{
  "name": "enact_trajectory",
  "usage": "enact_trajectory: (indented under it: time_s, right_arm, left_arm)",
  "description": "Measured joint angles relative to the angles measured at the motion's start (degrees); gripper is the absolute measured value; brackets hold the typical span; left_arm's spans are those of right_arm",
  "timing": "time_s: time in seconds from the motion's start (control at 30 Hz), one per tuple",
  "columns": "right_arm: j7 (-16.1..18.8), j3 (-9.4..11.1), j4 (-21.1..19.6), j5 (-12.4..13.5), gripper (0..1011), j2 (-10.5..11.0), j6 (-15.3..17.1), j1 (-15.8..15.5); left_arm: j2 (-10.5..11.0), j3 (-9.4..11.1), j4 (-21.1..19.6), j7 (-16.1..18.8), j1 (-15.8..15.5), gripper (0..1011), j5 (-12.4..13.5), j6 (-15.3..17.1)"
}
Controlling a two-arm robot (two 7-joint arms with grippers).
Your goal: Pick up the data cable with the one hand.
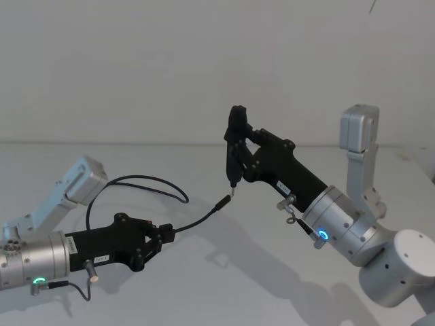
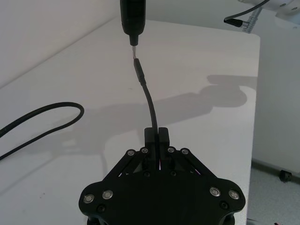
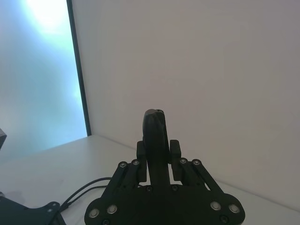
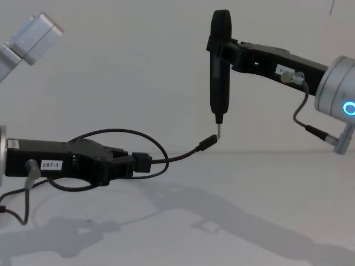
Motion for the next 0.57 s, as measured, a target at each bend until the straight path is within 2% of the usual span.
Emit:
enact_trajectory:
  time_s: [0.57]
  right_arm:
    - [0.53, -0.59, -0.63, 1.12, 283, 0.81, 1.28, 0.03]
  left_arm:
    - [0.00, 0.00, 0.00, 0.00, 0.00, 48, 0.00, 0.00]
